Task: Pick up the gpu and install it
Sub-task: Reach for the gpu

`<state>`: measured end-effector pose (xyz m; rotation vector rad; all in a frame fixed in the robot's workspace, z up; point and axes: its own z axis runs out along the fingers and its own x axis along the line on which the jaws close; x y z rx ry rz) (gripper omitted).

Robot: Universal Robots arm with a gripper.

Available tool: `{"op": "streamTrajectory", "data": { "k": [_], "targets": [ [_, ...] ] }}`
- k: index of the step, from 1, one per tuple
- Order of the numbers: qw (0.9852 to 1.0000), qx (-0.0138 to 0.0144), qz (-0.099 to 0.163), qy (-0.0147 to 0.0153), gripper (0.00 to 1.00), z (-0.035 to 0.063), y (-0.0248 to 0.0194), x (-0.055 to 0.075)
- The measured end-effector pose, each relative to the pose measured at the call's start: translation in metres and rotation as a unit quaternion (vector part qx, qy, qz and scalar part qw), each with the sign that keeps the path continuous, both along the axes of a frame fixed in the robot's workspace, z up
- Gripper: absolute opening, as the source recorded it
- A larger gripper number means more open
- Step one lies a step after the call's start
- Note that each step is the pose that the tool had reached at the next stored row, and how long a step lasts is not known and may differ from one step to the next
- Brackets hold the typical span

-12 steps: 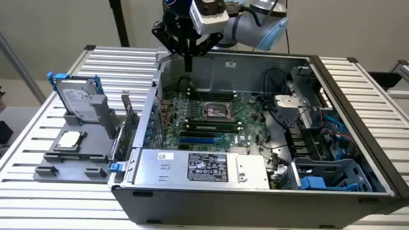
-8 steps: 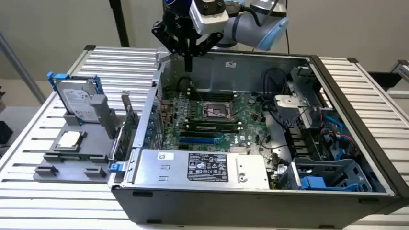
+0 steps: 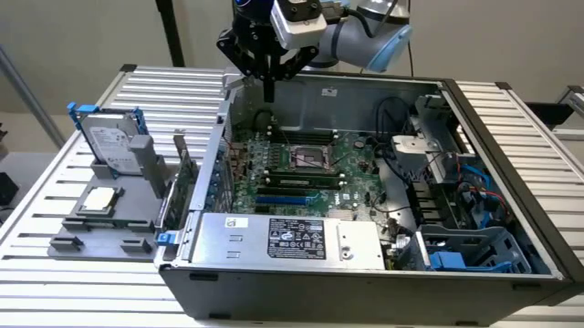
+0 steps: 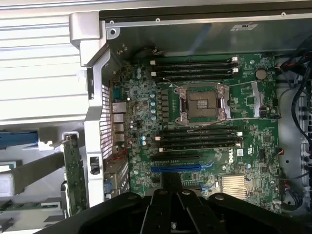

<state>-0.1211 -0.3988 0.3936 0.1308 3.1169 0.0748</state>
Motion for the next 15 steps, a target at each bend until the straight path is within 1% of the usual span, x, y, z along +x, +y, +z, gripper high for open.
{"op": "streamTrajectory", "data": {
  "k": [6,9,11,15],
  "targets": [
    [1.0,0.0,0.0,0.0,0.0,0.0,0.0,0.0],
    [1.0,-0.0001,0.0,0.0,0.0,0.0001,-0.0019,-0.001],
    [1.0,0.0,0.0,0.0,0.0,0.0,-0.0067,-0.004],
    [1.0,0.0,0.0,-0.0013,0.0,0.0,-0.0196,-0.015]
  ]
}}
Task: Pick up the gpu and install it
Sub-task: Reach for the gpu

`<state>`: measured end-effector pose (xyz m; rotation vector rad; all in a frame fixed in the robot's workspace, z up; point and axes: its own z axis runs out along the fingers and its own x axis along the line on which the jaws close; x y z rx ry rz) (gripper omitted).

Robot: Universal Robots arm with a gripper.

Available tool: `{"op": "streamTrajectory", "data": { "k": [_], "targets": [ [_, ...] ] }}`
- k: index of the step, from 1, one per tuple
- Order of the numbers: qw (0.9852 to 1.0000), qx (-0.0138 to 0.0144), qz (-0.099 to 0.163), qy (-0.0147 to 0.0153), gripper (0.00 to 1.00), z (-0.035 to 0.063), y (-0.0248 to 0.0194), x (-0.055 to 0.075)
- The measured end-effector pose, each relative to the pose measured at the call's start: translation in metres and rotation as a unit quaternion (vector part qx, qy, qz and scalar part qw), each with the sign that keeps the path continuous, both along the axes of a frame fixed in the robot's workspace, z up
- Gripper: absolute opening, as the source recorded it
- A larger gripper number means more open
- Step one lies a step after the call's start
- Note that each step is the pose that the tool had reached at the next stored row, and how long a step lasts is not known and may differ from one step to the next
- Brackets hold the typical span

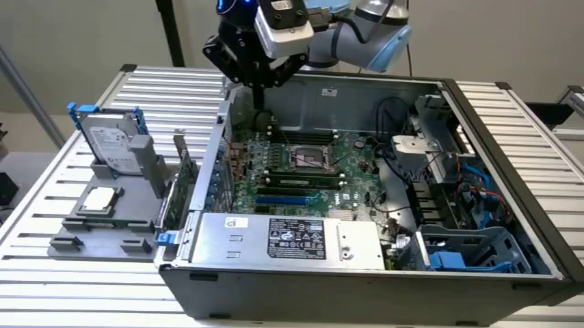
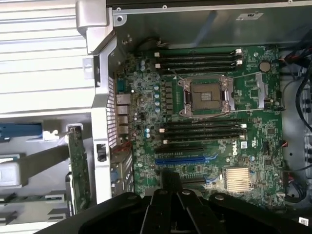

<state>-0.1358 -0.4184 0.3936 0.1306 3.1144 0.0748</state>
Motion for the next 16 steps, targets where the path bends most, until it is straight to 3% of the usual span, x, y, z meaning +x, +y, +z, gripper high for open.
{"op": "streamTrajectory", "data": {
  "k": [5,16],
  "targets": [
    [1.0,0.0,0.0,-0.0021,0.0,0.0,-0.0123,-0.019],
    [1.0,0.0,0.0,-0.0067,0.0,0.0,-0.0294,-0.07]
  ]
}}
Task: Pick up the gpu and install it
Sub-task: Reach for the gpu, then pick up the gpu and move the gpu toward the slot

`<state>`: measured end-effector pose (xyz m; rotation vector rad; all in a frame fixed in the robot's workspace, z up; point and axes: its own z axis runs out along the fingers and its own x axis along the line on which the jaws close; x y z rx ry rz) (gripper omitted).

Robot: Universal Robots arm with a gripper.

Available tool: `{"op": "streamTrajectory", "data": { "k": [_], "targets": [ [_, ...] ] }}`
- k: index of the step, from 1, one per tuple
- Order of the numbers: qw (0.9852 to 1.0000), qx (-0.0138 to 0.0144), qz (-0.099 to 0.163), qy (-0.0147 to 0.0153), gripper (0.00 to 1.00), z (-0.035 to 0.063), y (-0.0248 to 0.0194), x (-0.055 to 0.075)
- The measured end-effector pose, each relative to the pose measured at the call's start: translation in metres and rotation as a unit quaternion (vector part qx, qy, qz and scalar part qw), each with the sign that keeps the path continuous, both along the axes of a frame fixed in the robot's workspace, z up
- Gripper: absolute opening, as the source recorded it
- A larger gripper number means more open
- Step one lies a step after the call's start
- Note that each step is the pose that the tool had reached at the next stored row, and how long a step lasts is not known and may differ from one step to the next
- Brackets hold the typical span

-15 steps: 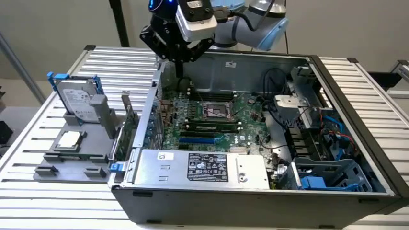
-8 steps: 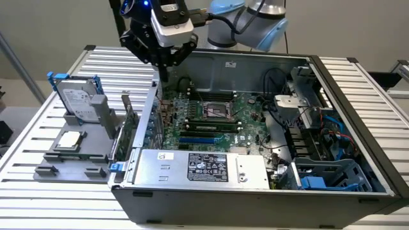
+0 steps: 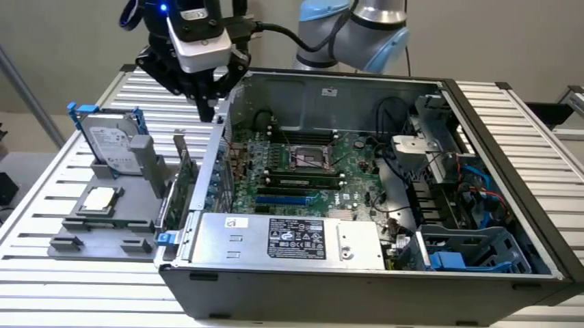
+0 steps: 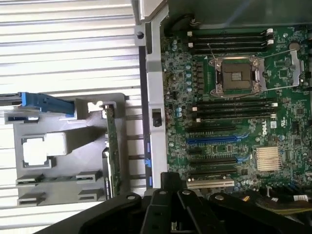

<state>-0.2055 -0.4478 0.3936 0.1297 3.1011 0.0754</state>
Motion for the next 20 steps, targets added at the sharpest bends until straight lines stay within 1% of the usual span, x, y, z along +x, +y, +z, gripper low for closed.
{"op": "streamTrajectory", "data": {
  "k": [3,7,17,20],
  "targets": [
    [1.0,0.0,0.0,-0.0007,0.0,-0.0003,-0.0022,-0.013],
    [1.0,0.0,0.0,-0.0016,0.0,-0.0019,-0.0041,-0.032],
    [1.0,0.0,0.0,-0.0016,0.0,-0.0191,-0.006,-0.077],
    [1.0,0.0,0.0,-0.0017,0.0,-0.0196,-0.0062,-0.079]
  ]
}}
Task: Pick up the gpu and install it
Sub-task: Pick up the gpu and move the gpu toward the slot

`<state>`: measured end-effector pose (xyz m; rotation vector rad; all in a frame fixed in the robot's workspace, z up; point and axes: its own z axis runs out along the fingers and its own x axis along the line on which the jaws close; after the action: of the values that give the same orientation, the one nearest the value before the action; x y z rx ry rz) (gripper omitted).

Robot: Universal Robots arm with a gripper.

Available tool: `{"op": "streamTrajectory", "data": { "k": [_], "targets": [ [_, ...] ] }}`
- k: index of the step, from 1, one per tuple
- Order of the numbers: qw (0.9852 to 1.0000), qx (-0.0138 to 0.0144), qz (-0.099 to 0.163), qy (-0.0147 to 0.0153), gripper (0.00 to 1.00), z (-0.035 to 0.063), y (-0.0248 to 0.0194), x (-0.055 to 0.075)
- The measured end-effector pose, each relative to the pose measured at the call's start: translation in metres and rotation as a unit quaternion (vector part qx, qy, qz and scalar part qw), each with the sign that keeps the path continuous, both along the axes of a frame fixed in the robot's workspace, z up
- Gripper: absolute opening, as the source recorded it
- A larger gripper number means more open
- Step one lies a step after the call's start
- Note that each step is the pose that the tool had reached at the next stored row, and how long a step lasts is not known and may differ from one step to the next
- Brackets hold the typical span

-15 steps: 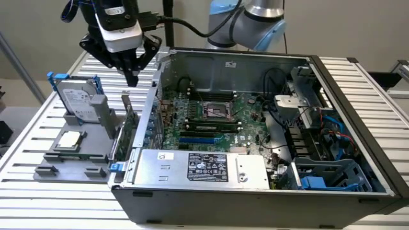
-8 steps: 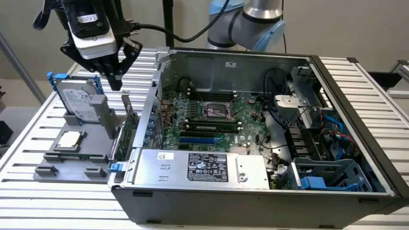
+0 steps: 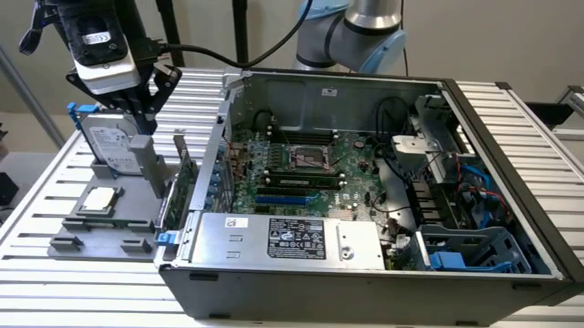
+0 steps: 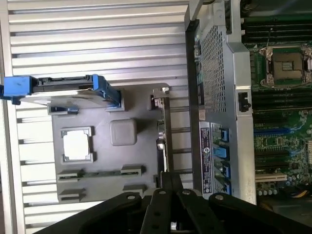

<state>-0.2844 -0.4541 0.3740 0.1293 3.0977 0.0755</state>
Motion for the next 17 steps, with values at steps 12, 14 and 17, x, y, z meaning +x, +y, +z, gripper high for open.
{"op": "streamTrajectory", "data": {
  "k": [12,14,17],
  "targets": [
    [1.0,-0.0001,0.0,0.0001,0.0,0.0001,0.0,0.0],
    [1.0,0.0,0.0,0.0001,0.0,0.0001,0.0,0.0],
    [1.0,0.0,0.0,0.0001,1.0,0.0,0.0,0.0]
  ]
}}
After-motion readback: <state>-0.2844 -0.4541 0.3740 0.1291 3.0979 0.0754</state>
